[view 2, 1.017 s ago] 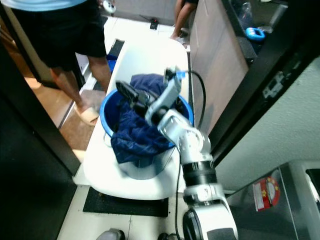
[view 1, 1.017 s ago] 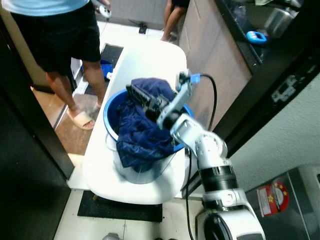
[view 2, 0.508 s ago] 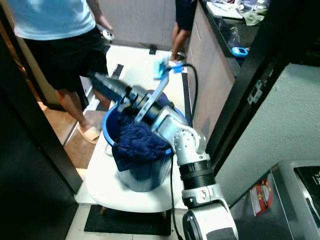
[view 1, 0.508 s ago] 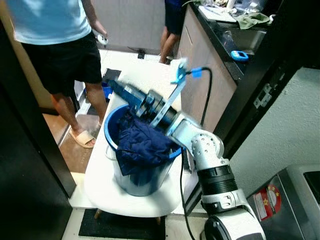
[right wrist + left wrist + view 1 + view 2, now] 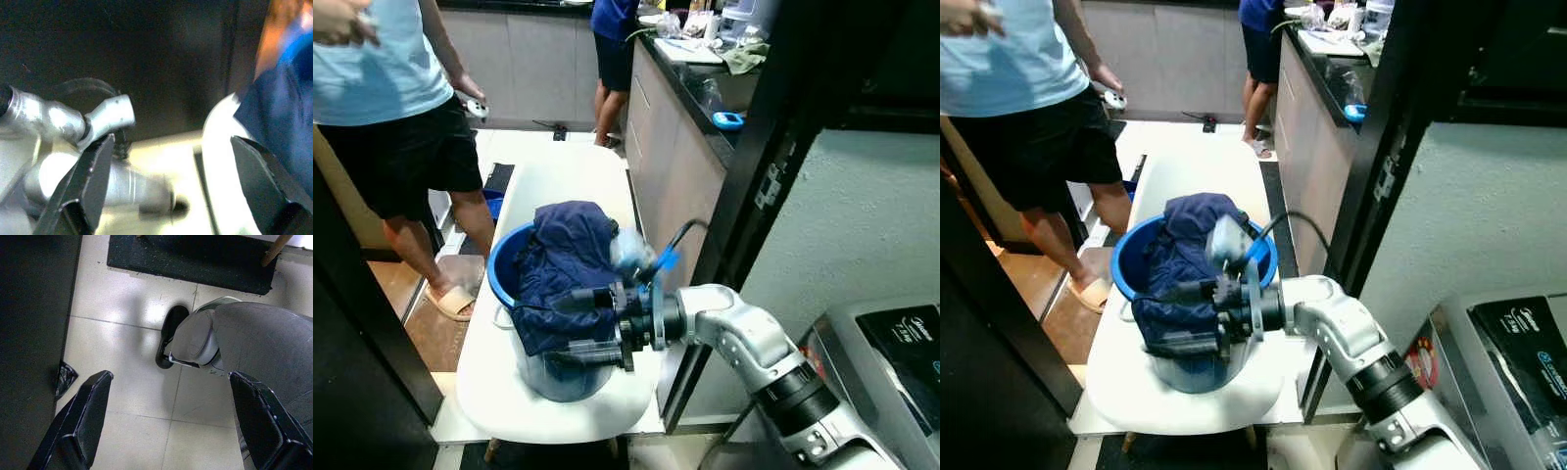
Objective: Clothes washing
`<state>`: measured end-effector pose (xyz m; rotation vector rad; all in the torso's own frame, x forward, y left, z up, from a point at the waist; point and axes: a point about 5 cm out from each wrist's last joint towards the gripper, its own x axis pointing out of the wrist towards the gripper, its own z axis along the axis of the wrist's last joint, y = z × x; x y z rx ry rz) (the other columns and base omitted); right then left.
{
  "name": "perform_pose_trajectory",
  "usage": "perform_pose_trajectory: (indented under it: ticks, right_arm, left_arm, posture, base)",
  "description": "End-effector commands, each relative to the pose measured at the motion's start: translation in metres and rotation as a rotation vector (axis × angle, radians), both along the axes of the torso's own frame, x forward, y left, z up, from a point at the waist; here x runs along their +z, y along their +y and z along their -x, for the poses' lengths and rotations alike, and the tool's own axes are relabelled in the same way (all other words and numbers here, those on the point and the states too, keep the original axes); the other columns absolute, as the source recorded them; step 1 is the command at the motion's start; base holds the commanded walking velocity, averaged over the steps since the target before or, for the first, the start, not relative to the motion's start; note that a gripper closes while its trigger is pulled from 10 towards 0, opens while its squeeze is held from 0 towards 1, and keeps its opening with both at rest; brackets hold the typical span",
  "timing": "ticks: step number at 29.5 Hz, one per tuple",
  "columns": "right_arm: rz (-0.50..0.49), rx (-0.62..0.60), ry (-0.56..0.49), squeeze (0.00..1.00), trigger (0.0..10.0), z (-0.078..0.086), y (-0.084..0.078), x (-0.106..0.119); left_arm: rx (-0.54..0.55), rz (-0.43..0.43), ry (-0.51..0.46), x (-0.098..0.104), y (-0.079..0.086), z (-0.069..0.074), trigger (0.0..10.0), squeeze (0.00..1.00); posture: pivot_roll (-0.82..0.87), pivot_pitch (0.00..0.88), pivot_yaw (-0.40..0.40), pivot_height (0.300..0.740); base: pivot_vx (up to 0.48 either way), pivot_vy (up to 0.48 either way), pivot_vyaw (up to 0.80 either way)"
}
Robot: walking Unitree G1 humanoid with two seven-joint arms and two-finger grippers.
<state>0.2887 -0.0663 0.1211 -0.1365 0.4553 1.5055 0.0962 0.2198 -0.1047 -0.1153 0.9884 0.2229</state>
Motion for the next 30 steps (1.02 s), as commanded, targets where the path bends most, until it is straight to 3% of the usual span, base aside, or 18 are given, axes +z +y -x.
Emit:
perform_pose_trajectory:
  ticks: [1, 2, 3, 6, 10, 12, 13, 15, 18, 20, 26, 28, 30]
  right_arm:
    - [0.102, 0.007, -0.030, 0.00, 10.0, 0.000, -0.005, -0.013]
    - [0.194, -0.012, -0.022, 0.00, 10.0, 0.001, -0.013, -0.028]
    - [0.194, -0.012, -0.022, 0.00, 10.0, 0.001, -0.013, -0.028]
    - [0.429, -0.094, 0.053, 0.00, 10.0, 0.008, -0.037, -0.078]
    - [0.470, -0.103, 0.072, 0.00, 10.0, 0.012, -0.042, -0.087]
    - [0.651, -0.100, 0.074, 0.00, 10.0, 0.024, -0.060, -0.115]
    - [0.651, -0.100, 0.074, 0.00, 10.0, 0.024, -0.060, -0.115]
    - [0.817, -0.073, 0.078, 0.00, 10.0, 0.039, -0.079, -0.138]
    - [0.892, -0.048, 0.079, 0.00, 10.0, 0.048, -0.088, -0.149]
    - [1.015, -0.025, 0.118, 0.00, 10.0, 0.071, -0.105, -0.169]
    - [1.041, -0.013, 0.150, 0.00, 10.0, 0.081, -0.109, -0.177]
    - [1.046, -0.024, 0.147, 0.00, 10.0, 0.081, -0.109, -0.178]
    - [1.071, -0.065, 0.098, 0.00, 10.0, 0.076, -0.111, -0.178]
  left_arm:
    - [-0.007, -0.001, 0.020, -0.001, 0.003, 0.003, 10.0, 0.00]
    - [-0.007, -0.001, 0.022, -0.001, 0.003, 0.004, 10.0, 0.00]
    - [-0.007, -0.001, 0.022, -0.001, 0.003, 0.004, 10.0, 0.00]
    - [-0.005, 0.001, 0.031, -0.002, 0.002, 0.007, 10.0, 0.00]
    - [-0.005, 0.001, 0.033, -0.002, 0.002, 0.007, 10.0, 0.00]
    - [-0.001, 0.002, 0.035, -0.002, 0.002, 0.008, 10.0, 0.00]
    - [-0.001, 0.002, 0.035, -0.002, 0.002, 0.008, 10.0, 0.00]
    - [0.003, 0.002, 0.037, -0.002, 0.001, 0.009, 10.0, 0.00]
    - [0.004, 0.002, 0.037, -0.003, 0.001, 0.009, 10.0, 0.00]
    - [-0.004, 0.002, 0.042, -0.003, 0.000, 0.010, 10.0, 0.00]
    - [-0.024, -0.003, 0.047, -0.003, 0.000, 0.011, 10.0, 0.00]
    - [-0.032, -0.045, 0.065, -0.003, 0.003, 0.013, 10.0, 0.00]
    - [-0.043, -0.249, 0.172, -0.001, 0.029, 0.028, 10.0, 0.00]
  posture:
    - [0.19, 0.000, -0.067, 0.740]
    - [0.18, 0.000, -0.071, 0.740]
    - [0.18, 0.000, -0.071, 0.740]
    - [0.18, 0.000, -0.077, 0.740]
    - [0.18, 0.000, -0.077, 0.740]
    - [0.19, 0.000, -0.082, 0.740]
    - [0.19, 0.000, -0.082, 0.740]
    - [0.19, 0.000, -0.082, 0.740]
    - [0.19, 0.000, -0.079, 0.740]
    - [0.19, 0.000, -0.078, 0.740]
    - [0.19, 0.000, -0.078, 0.740]
    - [0.19, 0.000, -0.076, 0.740]
    - [0.19, 0.000, -0.077, 0.740]
  base:
    - [0.000, 0.000, 0.00]
    - [0.000, 0.000, 0.00]
    - [0.000, 0.000, 0.00]
    - [0.000, 0.000, 0.00]
    - [0.000, 0.000, 0.00]
    - [0.000, 0.000, 0.00]
    - [0.000, 0.000, 0.00]
    - [0.000, 0.000, 0.00]
    - [0.000, 0.000, 0.00]
    - [0.000, 0.000, 0.00]
    - [0.000, 0.000, 0.00]
    - [0.000, 0.000, 0.00]
    - [0.000, 0.000, 0.00]
